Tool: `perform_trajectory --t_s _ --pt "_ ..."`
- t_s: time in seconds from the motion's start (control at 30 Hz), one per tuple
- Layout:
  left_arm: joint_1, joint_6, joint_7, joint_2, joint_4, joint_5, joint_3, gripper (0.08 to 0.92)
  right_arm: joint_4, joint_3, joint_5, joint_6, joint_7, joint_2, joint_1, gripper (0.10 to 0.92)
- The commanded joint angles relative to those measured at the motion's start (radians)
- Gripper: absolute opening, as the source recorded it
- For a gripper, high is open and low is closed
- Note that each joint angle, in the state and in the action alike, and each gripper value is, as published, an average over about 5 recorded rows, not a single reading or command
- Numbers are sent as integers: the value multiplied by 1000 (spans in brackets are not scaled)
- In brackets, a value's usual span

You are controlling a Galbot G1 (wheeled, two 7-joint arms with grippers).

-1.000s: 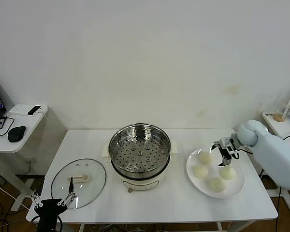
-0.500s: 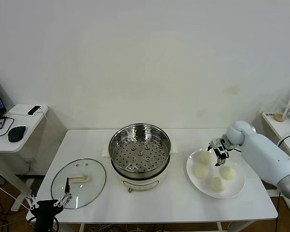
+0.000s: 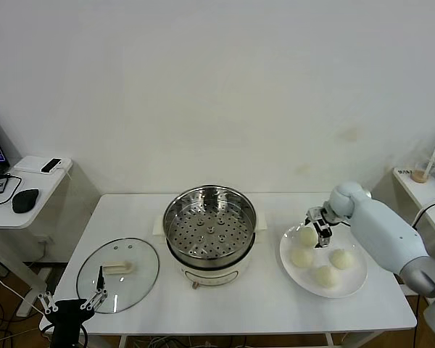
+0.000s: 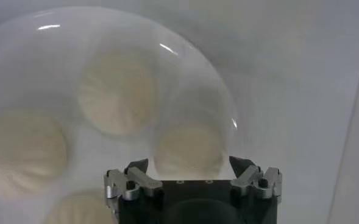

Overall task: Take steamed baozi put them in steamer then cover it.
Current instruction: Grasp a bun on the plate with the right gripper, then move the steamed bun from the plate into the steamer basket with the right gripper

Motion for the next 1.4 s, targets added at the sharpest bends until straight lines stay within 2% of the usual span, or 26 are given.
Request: perform_trajectory --t_s 0.03,0.3,0.6,1.1,1.4 --pt "1 -1 -1 0 0 1 -1 823 -14 -3 -7 -2 1 14 2 693" --pt "3 -2 -2 -1 -9 2 -1 823 -15 1 -6 -3 3 12 -1 621" --pt "4 -2 -2 0 -16 3 -1 823 37 -1 25 0 -24 -30 15 611" --pt "-8 -1 -5 11 -4 1 12 823 332 -191 329 -48 -88 -236 302 619" --pt "-9 -1 -6 19 -15 -1 15 823 376 -374 449 -69 -67 -169 542 619"
